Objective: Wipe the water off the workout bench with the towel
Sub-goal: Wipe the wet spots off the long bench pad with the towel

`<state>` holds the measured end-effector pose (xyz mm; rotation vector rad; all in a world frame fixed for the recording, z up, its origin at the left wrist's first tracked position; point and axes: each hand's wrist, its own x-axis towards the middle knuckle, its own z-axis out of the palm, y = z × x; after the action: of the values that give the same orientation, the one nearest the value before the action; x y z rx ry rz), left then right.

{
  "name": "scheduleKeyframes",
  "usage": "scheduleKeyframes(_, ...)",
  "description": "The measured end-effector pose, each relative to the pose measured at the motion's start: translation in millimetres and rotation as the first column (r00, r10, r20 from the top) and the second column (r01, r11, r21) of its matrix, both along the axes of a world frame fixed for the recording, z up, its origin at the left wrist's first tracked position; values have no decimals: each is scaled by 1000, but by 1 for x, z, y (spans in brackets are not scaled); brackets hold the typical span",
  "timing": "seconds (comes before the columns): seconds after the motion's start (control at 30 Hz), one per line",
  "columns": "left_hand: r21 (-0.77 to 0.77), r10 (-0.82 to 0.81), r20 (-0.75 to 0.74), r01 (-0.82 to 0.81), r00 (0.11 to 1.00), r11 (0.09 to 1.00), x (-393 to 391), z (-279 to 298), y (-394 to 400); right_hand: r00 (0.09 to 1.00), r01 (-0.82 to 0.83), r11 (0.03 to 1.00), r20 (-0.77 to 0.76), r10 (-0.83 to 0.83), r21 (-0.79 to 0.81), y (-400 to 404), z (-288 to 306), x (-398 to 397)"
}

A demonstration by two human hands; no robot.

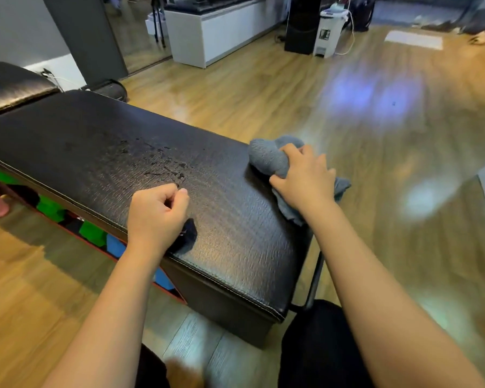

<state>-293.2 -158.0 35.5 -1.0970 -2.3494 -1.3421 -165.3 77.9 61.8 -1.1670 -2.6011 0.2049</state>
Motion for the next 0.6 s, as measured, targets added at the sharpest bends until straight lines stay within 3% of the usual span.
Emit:
scheduleKeyframes(0.13, -28, -24, -36, 23, 999, 999, 3, 1, -1, 999, -41, 999, -30, 42, 24, -79, -2, 45)
scheduleKeyframes(0.3, -74, -57, -69, 52, 996, 996, 5, 3, 0, 949, -300, 942, -56, 310, 148, -153, -9, 91)
scheduleKeyframes(0.43, -99, -82, -101, 72, 991, 992, 5, 2, 1, 950, -299, 951, -71, 305, 80, -111, -5, 71)
scheduleKeyframes(0.6, -127, -66, -112, 52, 992, 991, 3, -2, 1, 994, -107, 994, -32, 106, -30, -24, 0, 12)
